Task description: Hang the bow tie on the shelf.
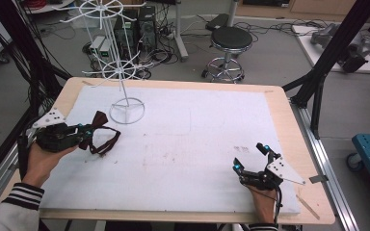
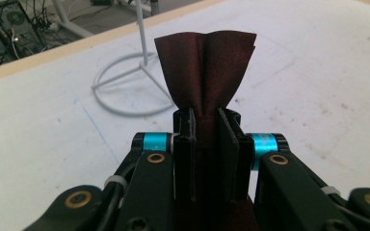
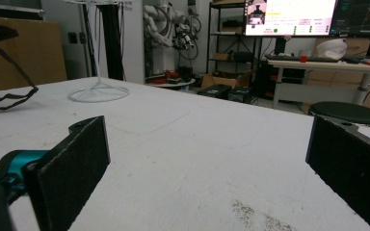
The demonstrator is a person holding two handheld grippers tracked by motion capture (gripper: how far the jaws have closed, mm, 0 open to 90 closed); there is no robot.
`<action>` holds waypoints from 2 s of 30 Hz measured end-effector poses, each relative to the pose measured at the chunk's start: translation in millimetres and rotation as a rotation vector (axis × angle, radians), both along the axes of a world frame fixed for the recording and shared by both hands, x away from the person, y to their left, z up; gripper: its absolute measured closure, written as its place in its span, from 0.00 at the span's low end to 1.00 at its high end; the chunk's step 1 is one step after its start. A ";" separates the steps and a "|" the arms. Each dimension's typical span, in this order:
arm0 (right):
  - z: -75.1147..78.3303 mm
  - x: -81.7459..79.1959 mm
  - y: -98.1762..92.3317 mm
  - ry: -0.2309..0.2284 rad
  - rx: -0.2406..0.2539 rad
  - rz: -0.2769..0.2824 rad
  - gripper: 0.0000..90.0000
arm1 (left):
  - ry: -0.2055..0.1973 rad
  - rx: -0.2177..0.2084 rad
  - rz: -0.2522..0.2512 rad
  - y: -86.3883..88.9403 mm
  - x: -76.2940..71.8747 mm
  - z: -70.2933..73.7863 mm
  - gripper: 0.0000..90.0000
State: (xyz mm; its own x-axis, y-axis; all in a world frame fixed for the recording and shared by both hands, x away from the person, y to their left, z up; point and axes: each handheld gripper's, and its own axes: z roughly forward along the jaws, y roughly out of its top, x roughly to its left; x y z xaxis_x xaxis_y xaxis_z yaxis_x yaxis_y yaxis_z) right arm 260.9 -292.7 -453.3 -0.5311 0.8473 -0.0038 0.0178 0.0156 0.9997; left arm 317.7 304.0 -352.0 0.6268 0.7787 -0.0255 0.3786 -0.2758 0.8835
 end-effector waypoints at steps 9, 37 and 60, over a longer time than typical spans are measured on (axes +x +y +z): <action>0.0 0.0 0.0 -0.001 -0.001 0.000 0.01 | -0.053 -0.017 -0.002 -3.5 -1.6 17.5 0.86; 0.0 -0.4 0.0 0.007 0.004 0.000 0.01 | -0.190 -0.036 -0.061 -31.9 -1.7 90.7 0.86; 0.0 -0.3 0.0 0.007 0.004 0.001 0.01 | -0.205 -0.022 -0.079 -58.3 22.3 110.1 0.86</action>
